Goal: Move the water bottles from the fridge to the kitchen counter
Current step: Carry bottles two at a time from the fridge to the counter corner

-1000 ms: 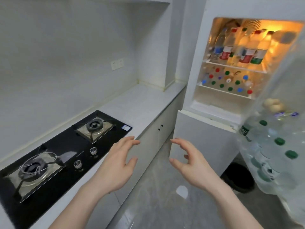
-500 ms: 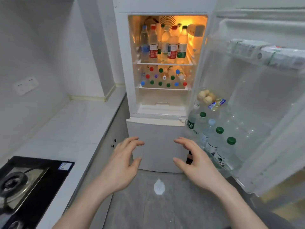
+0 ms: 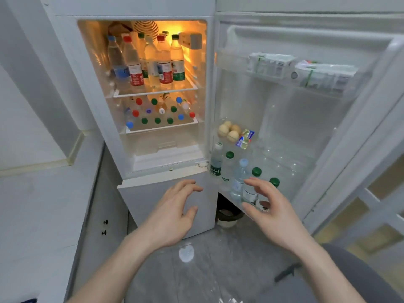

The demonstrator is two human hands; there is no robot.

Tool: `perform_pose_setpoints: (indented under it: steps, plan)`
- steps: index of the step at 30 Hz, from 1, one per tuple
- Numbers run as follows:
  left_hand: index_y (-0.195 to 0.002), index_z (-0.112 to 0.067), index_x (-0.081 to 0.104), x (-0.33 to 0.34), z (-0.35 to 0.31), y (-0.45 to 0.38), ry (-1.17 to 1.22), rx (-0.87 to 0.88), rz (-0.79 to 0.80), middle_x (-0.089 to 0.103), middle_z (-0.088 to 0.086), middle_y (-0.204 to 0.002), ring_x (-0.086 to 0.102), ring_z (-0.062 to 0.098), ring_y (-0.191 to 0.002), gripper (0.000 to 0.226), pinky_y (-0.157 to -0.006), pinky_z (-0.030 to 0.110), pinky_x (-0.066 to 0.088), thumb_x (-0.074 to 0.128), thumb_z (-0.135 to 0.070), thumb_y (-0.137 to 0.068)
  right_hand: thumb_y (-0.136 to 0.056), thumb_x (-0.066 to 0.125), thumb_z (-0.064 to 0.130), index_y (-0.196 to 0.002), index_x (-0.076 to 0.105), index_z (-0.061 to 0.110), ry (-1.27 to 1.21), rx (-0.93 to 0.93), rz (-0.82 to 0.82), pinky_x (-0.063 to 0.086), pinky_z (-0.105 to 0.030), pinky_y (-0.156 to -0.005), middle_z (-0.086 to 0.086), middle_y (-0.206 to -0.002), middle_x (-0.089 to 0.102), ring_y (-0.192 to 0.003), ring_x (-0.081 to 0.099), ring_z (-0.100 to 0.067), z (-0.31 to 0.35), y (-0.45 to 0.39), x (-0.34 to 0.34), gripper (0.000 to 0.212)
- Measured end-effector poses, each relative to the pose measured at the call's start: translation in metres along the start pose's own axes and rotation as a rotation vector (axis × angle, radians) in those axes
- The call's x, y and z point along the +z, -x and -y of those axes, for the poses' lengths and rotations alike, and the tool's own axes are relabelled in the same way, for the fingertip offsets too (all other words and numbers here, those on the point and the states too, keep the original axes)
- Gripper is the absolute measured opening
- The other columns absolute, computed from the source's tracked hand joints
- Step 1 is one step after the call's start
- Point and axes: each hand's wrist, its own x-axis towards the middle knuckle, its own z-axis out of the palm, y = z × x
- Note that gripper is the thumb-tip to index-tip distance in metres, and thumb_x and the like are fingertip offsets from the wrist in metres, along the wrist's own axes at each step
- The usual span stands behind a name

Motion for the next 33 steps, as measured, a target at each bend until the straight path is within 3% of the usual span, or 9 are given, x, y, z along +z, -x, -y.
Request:
perform_pose_setpoints:
  steps: [5,9,12,18,21,25,28,31,33]
  plan:
    - [-0.14,-0.037,0.048,0.029,-0.008,-0.041,0.023,0.078,0.096,0.034,-0.022,-0.154,0.032,0.004,-0.14,0.042,-0.107,0.012,0.02,0.056,-0.026,-0.101,-0.095,0.075,0.024,-0.132,0.057,0.051,0.01,0.098,-0.055,0.044,-0.021,-0.101,0.03,-0.146,0.05,-0.133,0.048,0.006,-0.026,0.001,-0.023,0.049]
    - [-0.139,-0.037,0.048,0.054,-0.015,-0.074,0.03,0.103,0.13,0.037,-0.02,-0.153,0.034,0.007,-0.141,0.042,-0.113,0.018,0.024,0.057,-0.029,-0.099,-0.096,0.075,0.021,-0.135,0.057,0.047,0.009,0.154,-0.048,0.042,-0.017,-0.1,0.025,-0.147,0.05,-0.134,0.049,0.001,-0.053,-0.007,-0.04,0.05]
    - [-0.139,-0.037,0.048,0.075,-0.022,-0.101,0.043,0.102,0.151,0.037,-0.021,-0.152,0.037,0.006,-0.141,0.043,-0.116,0.022,0.028,0.056,-0.032,-0.097,-0.094,0.076,0.022,-0.136,0.057,0.046,-0.003,0.193,-0.038,0.043,-0.023,-0.103,0.026,-0.147,0.05,-0.135,0.05,-0.003,-0.075,-0.017,-0.05,0.052]
    - [-0.142,-0.034,0.046,0.113,-0.038,-0.147,0.057,0.081,0.188,0.037,-0.021,-0.146,0.049,0.007,-0.128,0.049,-0.104,0.02,0.037,0.059,-0.029,-0.095,-0.093,0.075,0.03,-0.139,0.043,0.055,0.04,0.244,0.024,0.042,-0.028,-0.109,0.035,-0.142,0.043,-0.131,0.05,0.001,-0.115,-0.034,-0.052,0.062]
    - [-0.147,-0.033,0.041,0.13,-0.046,-0.165,0.06,0.05,0.193,0.033,-0.018,-0.149,0.056,0.015,-0.122,0.057,-0.102,0.03,0.045,0.06,-0.026,-0.093,-0.09,0.078,0.031,-0.133,0.032,0.064,0.029,0.256,0.037,0.042,-0.022,-0.105,0.039,-0.135,0.038,-0.121,0.045,0.02,-0.129,-0.043,-0.048,0.07]
    - [-0.154,-0.031,0.032,0.152,-0.056,-0.183,0.041,0.016,0.187,0.025,-0.013,-0.158,0.058,0.025,-0.121,0.071,-0.101,0.039,0.049,0.06,-0.016,-0.09,-0.089,0.077,0.038,-0.145,0.024,0.054,0.108,0.302,0.122,0.044,-0.004,-0.077,0.017,-0.132,0.04,-0.1,0.056,0.008,-0.143,-0.057,-0.045,0.079]
    - [-0.153,-0.029,0.034,0.163,-0.058,-0.196,-0.008,0.045,0.176,0.031,-0.013,-0.154,0.062,0.028,-0.109,0.073,-0.092,0.041,0.052,0.059,-0.011,-0.087,-0.088,0.074,0.036,-0.14,0.031,0.051,0.135,0.27,0.154,0.049,-0.012,-0.078,0.013,-0.132,0.044,-0.094,0.061,-0.004,-0.145,-0.071,-0.044,0.069]
    - [-0.149,-0.03,0.036,0.172,-0.054,-0.201,-0.041,0.043,0.145,0.043,-0.009,-0.145,0.063,0.029,-0.1,0.068,-0.087,0.043,0.051,0.057,-0.008,-0.087,-0.087,0.071,0.033,-0.143,0.047,0.035,0.169,0.284,0.18,0.058,-0.038,-0.088,0.004,-0.121,0.063,-0.09,0.064,-0.013,-0.147,-0.085,-0.043,0.061]
    - [-0.143,-0.032,0.037,0.178,-0.05,-0.201,-0.032,0.033,0.108,0.049,-0.007,-0.135,0.063,0.029,-0.096,0.062,-0.083,0.043,0.051,0.058,-0.01,-0.089,-0.089,0.071,0.033,-0.139,0.051,0.033,0.187,0.297,0.196,0.056,-0.035,-0.084,0.005,-0.104,0.068,-0.082,0.064,-0.012,-0.151,-0.091,-0.041,0.054]
